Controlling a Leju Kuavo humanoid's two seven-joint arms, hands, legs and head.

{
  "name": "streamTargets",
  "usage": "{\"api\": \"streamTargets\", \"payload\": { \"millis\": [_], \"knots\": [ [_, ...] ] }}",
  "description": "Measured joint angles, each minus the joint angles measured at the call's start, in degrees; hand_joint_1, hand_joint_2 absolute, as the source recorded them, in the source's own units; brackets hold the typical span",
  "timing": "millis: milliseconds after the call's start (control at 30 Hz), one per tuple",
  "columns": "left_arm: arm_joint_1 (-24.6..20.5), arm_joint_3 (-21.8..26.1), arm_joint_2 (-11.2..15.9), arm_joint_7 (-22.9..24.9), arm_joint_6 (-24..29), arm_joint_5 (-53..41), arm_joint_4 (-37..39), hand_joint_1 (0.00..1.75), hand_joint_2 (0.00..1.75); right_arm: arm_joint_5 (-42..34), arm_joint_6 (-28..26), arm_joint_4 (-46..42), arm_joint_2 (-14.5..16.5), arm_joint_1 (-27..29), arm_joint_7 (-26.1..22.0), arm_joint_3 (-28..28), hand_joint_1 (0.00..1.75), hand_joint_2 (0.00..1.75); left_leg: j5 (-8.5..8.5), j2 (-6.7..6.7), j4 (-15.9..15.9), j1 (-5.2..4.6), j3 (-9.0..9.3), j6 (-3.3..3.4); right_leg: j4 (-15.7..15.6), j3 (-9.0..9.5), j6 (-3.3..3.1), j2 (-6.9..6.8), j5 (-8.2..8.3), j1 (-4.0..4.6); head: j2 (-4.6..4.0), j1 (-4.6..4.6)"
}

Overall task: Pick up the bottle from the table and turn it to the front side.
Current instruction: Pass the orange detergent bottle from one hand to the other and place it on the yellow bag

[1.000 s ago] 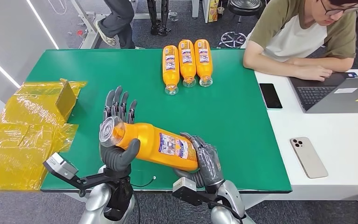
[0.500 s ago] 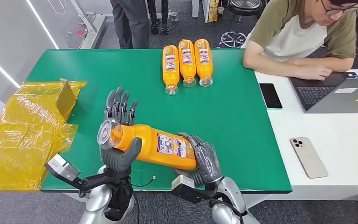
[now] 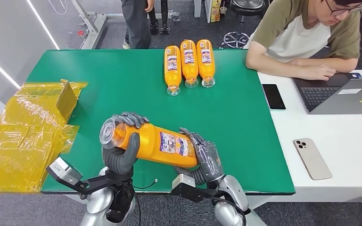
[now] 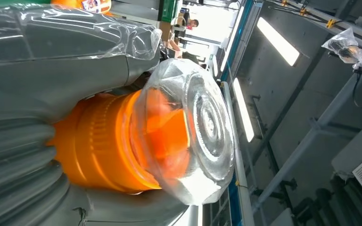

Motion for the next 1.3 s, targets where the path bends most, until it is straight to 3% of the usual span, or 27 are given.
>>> {"api": "streamTargets", "payload": {
  "millis": [400,633,800,900,1067,1200,1300],
  "knots": [
    [-0.05,0.69,0.03,0.84,7.01,-4.3,-1.6,1.75,1.75,-7.95,-7.1,-0.05,2.4,0.75,-4.12,-0.49,0.0,1.75,0.0,-0.02,-0.01,0.0,-0.01,0.0,0.01,0.01,0.0,-0.03,0.0,0.0,0.0,0.0],
    [-0.13,2.3,1.21,5.81,26.42,-19.03,-1.81,1.75,1.75,-18.91,-14.8,-5.86,6.66,0.88,-12.1,0.05,0.0,1.75,0.0,0.02,-0.02,0.02,0.02,-0.01,0.04,-0.01,-0.03,0.03,-0.01,0.01,0.0,0.0],
    [-1.44,7.14,4.94,11.34,40.97,-36.46,-1.64,1.75,1.75,-25.3,-15.82,-10.35,8.48,1.86,-15.54,0.39,0.0,1.75,0.02,0.03,-0.05,0.04,0.05,-0.03,0.06,-0.02,-0.05,0.04,-0.03,0.03,0.0,-0.01],
    [-4.34,9.75,7.86,14.22,44.93,-44.87,1.4,1.75,1.75,-27.18,-15.83,-12.1,9.43,2.47,-17.05,-0.1,0.0,1.75,0.06,-0.04,-0.05,0.04,0.05,-0.08,0.07,-0.02,-0.07,-0.03,-0.04,0.04,0.0,0.01],
    [-14.22,12.6,12.16,17.81,48.27,-58.72,13.41,1.75,1.75,-27.49,-15.84,-13.2,10.98,2.55,-17.55,-2.47,0.0,1.75,0.2,-0.03,-0.05,0.05,0.04,-0.16,0.1,0.0,-0.12,-0.02,0.09,0.02,0.0,0.02],
    [-18.64,13.69,13.54,19.01,48.47,-61.41,19.17,1.75,1.75,-27.46,-15.84,-13.54,11.57,2.59,-17.72,-3.4,0.0,1.75,0.2,-0.01,-0.01,0.04,0.05,-0.16,0.1,-0.01,-0.13,0.03,0.13,0.01,0.0,0.03],
    [-22.33,13.74,14.7,24.43,48.45,-70.42,24.29,1.75,1.75,-27.04,-15.84,-13.98,12.53,2.71,-18.16,-4.44,0.0,1.75,0.2,-0.06,0.01,0.05,0.02,-0.17,0.1,-0.03,-0.13,-0.01,0.12,0.03,0.0,0.03]
  ]
}}
